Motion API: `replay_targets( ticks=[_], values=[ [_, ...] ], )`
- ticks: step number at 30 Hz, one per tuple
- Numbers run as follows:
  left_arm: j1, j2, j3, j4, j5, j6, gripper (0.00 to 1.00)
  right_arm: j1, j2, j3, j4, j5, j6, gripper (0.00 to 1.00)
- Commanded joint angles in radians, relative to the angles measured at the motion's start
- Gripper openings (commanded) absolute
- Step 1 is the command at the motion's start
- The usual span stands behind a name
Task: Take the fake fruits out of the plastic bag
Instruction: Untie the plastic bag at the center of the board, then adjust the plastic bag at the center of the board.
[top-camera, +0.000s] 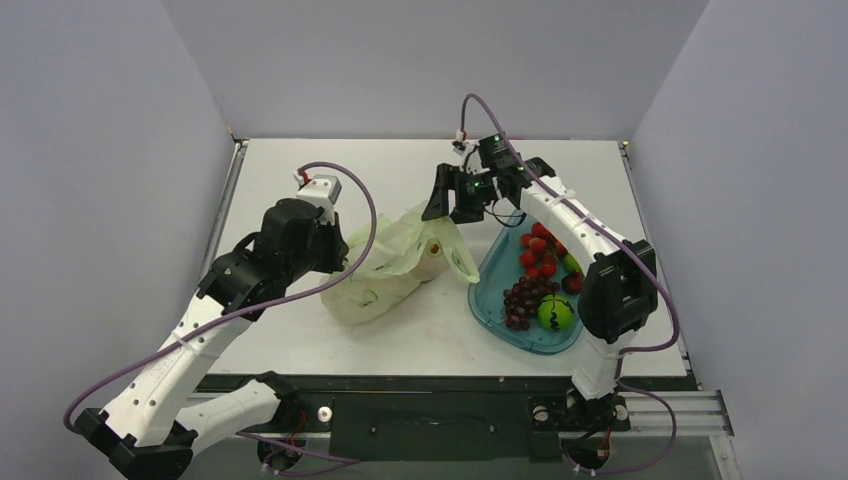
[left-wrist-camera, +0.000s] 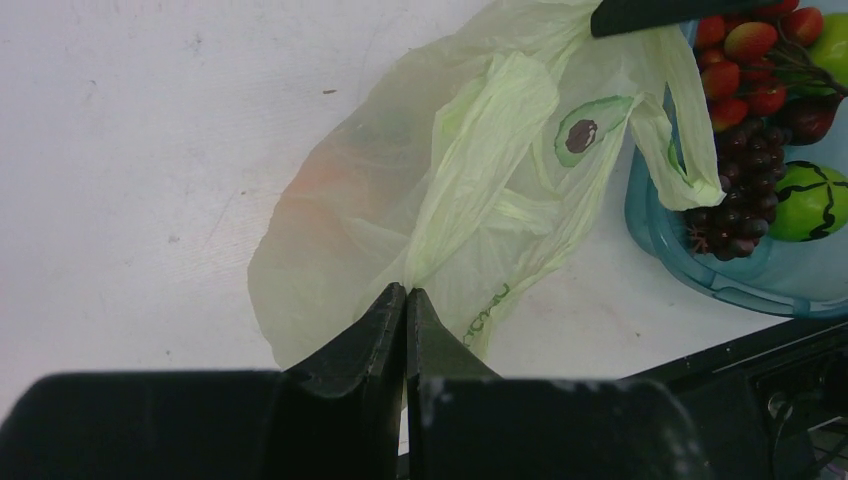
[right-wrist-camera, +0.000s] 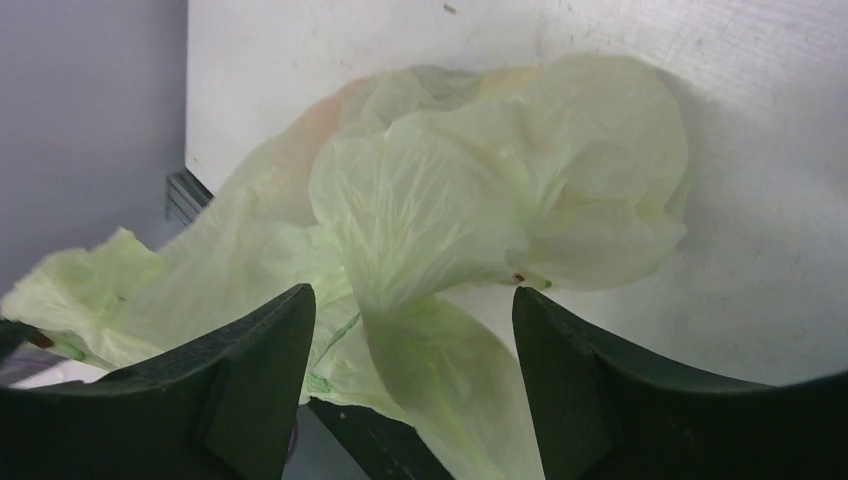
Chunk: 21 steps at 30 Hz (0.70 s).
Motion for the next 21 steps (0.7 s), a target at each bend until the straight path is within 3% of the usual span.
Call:
replay_targets(
  ticks=[1,3,5,9,15,21],
  values=[
    [0.007,-0.024,0.017,0.060,0.056,0.006,0.00,0.066,-0.119,-0.053,-0.102,0.105,-0.160,0.69],
    [0.009,-0.025,0.025,0.047,0.073,0.009,0.01,0.081,-0.135,-0.074,-0.120,0.156,-0.188,0.72],
    [0.009,-0.023,0.043,0.030,0.078,0.008,0.28,0.092,-0.138,-0.077,-0.131,0.198,-0.198,0.72],
    [0.009,0.020,0.128,0.006,0.063,0.004,0.45,0.102,-0.124,-0.047,-0.141,0.212,-0.198,0.64],
    [0.011,0.179,0.286,-0.006,0.053,0.040,0.49,0.118,-0.112,-0.005,-0.159,0.204,-0.201,0.41],
    [-0.006,0.330,0.366,0.004,0.169,0.107,0.50,0.120,-0.115,-0.006,-0.175,0.200,-0.199,0.38]
  ],
)
